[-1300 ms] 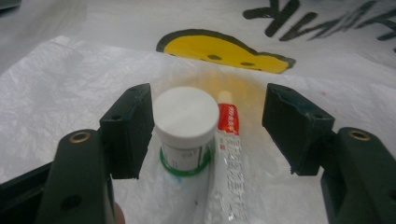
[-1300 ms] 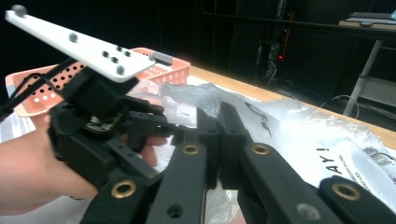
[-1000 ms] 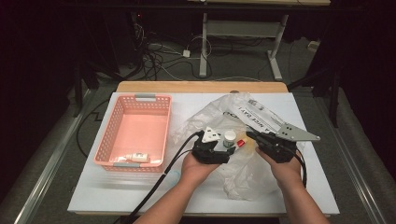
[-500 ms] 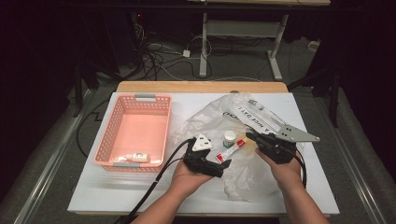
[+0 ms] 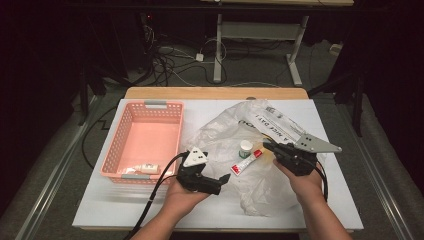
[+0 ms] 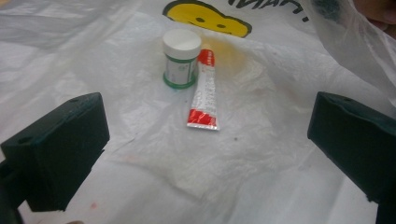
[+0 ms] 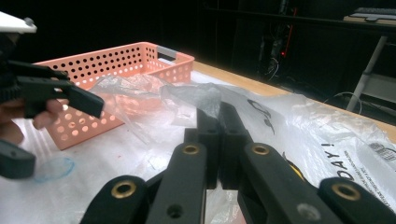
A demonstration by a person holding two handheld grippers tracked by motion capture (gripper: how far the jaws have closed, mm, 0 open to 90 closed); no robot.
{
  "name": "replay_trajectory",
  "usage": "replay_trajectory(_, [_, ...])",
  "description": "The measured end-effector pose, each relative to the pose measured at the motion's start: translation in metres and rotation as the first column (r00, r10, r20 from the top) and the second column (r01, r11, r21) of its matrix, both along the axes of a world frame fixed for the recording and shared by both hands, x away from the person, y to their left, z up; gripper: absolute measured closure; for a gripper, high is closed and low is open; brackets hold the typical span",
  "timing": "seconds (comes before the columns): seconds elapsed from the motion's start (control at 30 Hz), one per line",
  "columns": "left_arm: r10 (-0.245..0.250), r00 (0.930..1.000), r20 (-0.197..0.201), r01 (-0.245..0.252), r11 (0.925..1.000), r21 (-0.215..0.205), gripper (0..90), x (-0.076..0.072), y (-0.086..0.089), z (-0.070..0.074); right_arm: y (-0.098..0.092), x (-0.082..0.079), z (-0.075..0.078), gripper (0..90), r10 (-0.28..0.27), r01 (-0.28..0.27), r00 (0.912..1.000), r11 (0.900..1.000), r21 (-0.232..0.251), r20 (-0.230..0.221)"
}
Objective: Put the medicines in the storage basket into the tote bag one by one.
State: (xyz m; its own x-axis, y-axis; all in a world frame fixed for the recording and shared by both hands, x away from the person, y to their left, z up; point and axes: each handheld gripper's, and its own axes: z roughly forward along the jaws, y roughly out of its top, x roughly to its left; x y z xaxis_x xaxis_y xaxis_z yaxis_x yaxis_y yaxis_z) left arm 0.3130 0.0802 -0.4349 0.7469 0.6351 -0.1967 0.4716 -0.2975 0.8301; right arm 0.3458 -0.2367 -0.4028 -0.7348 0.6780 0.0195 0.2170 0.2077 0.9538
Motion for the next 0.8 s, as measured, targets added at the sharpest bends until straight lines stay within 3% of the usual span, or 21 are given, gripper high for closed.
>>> replay_trajectory(0.13, [0.017,0.9996,0.020,-0.018,0.9995,0.025,0.0,-0.006,0.017,0.006,0.000,0.000,-0.001,90.0,0.001,-0.001,1.0000,1.000,-0.001,-0.001])
replay_trajectory(0.37, [0.063,0.9975,0.033,-0.064,0.9975,0.030,0.0,-0.011,0.051,0.016,0.001,0.001,0.000,90.0,-0.003,0.003,1.0000,1.000,0.000,0.000])
replay_trajectory(0.53, [0.125,0.9906,0.055,-0.128,0.9905,0.050,0.0,-0.012,0.071,0.019,0.001,0.000,0.000,90.0,-0.004,0.004,1.0000,1.000,-0.006,0.003])
replay_trajectory(0.6, [0.152,0.9865,0.060,-0.157,0.9842,0.082,0.0,-0.012,0.077,0.019,0.001,0.000,0.000,90.0,-0.006,0.006,1.0000,1.000,-0.003,0.001])
replay_trajectory(0.7, [0.185,0.9825,0.023,-0.186,0.9806,0.061,0.0,-0.011,0.090,0.015,0.000,0.000,0.000,90.0,-0.005,0.005,1.0000,1.000,0.001,-0.001])
replay_trajectory(0.8, [0.209,0.9776,0.019,-0.210,0.9741,0.083,0.0,-0.011,0.101,0.011,0.000,0.001,0.000,90.0,-0.003,0.003,1.0000,1.000,0.004,-0.001])
